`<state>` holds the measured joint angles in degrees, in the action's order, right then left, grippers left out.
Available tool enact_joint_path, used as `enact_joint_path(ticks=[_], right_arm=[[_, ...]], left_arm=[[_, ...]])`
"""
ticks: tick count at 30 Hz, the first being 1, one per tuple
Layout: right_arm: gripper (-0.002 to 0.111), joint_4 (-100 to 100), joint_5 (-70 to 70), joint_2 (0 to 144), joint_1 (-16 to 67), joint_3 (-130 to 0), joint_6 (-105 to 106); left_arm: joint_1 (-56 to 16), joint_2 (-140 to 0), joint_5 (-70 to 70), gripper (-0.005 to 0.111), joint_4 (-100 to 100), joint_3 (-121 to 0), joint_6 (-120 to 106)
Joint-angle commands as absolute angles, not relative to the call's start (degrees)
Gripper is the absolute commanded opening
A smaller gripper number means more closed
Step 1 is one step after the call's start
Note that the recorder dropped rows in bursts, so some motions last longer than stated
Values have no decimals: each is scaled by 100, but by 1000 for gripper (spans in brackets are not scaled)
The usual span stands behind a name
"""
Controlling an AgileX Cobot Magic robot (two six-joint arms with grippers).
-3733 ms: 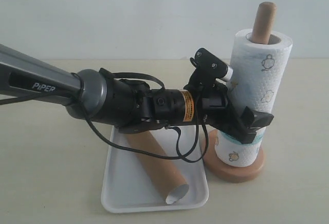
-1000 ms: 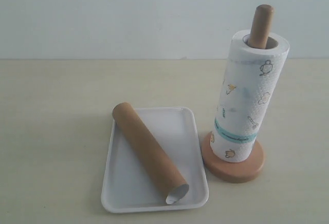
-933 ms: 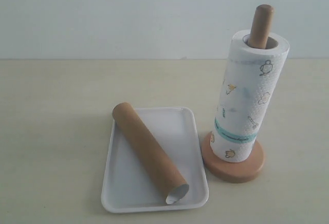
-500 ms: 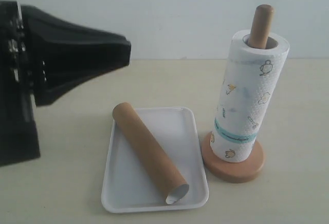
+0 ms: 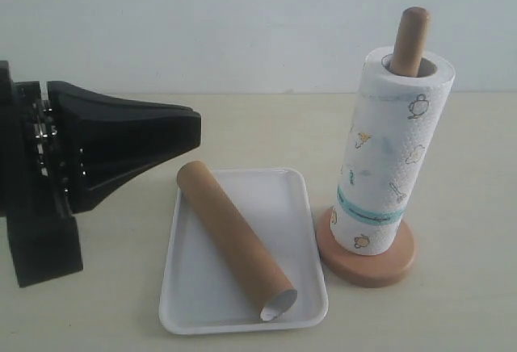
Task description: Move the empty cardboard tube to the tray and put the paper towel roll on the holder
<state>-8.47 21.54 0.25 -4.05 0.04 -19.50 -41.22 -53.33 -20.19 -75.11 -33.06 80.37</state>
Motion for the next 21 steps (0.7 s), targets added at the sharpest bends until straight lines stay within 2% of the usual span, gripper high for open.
enact_joint_path(ticks=[1, 12, 21], right_arm=[[0, -863, 2108, 0, -398, 0, -1933], [0, -853, 2124, 0, -398, 0, -1933], [0, -853, 2124, 0, -398, 0, -1933]], left_arm=[[-4103, -5338, -1996, 5, -7431, -3280, 7998], [-4119, -5038, -1996, 5, -7431, -3280, 7997], [-4029, -3567, -2102, 5, -7431, -3160, 8035]])
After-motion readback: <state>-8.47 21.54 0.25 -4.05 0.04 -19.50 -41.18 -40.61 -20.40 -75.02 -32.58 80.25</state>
